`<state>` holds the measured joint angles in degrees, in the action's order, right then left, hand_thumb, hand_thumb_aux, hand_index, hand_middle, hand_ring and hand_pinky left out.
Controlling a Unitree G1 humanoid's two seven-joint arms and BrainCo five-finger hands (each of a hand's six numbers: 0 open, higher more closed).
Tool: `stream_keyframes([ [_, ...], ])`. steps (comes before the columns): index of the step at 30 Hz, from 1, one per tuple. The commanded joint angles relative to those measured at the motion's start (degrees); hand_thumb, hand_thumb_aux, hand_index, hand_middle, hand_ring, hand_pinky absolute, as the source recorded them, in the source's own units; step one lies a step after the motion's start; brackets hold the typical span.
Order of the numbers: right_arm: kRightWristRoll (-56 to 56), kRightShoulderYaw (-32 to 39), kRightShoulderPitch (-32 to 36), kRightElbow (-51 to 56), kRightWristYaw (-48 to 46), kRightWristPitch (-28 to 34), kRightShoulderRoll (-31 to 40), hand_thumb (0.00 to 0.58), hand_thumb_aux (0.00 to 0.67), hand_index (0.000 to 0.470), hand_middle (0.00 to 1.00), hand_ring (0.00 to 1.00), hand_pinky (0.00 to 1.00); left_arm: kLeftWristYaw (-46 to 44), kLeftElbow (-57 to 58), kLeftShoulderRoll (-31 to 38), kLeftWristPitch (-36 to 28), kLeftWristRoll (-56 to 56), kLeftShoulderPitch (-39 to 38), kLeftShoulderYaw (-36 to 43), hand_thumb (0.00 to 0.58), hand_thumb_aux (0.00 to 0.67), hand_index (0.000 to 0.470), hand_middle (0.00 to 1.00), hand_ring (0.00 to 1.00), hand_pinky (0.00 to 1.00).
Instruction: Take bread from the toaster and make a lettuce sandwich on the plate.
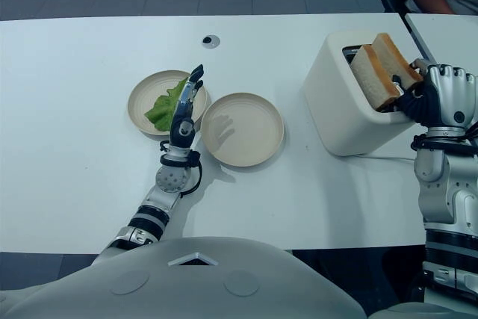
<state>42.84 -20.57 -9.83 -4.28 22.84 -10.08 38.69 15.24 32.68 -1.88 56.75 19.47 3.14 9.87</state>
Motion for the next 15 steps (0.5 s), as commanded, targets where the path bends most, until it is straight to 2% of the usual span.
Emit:
stream_keyframes([
  [1, 1.0, -3.8, 2.7, -11.1, 12.8, -5.0, -4.2, 0.580, 0.670, 0.470, 1.00, 1.00, 1.00, 1.1, 0.0, -0.1, 0.3, 0.1, -0.9, -0.7, 0.000, 0.000, 0.000, 0.00, 0.00, 0.00],
  [3, -0.4, -2.1, 4.0, -17.0, 15.7, -10.4, -6.1, 0.580, 0.670, 0.470, 1.00, 1.00, 1.00, 2.2, -0.5, -0.2, 0.5, -0.8, -0.8, -2.2, 0.000, 0.000, 0.000, 0.00, 0.00, 0.00],
  [6, -11.0, 9.9, 7.6, -19.4, 7.7, -17.5, -8.7, 0.580, 0.670, 0.470, 1.00, 1.00, 1.00, 4.1, -1.9, -0.4, 0.7, -1.5, -1.0, -4.5, 0.000, 0.000, 0.000, 0.00, 0.00, 0.00],
  [8, -21.8, 20.8, 10.8, -13.1, -4.5, -17.6, -11.2, 0.580, 0.670, 0.470, 1.00, 1.00, 1.00, 5.6, -2.1, -0.3, 0.5, -1.2, -0.6, -6.1, 0.000, 0.000, 0.000, 0.00, 0.00, 0.00],
  [10, -27.0, 28.4, 13.6, -3.4, -14.3, -17.4, -13.3, 0.580, 0.670, 0.470, 1.00, 1.00, 1.00, 7.4, -2.5, 0.1, -0.3, -0.1, -0.1, -7.9, 0.000, 0.000, 0.000, 0.00, 0.00, 0.00],
  [15, -29.3, 33.7, 15.1, 15.3, -25.8, -19.7, -14.1, 0.580, 0.670, 0.470, 1.00, 1.00, 1.00, 12.3, -5.9, 5.0, -5.6, 8.2, 1.3, -11.3, 0.000, 0.000, 0.000, 0.00, 0.00, 0.00],
])
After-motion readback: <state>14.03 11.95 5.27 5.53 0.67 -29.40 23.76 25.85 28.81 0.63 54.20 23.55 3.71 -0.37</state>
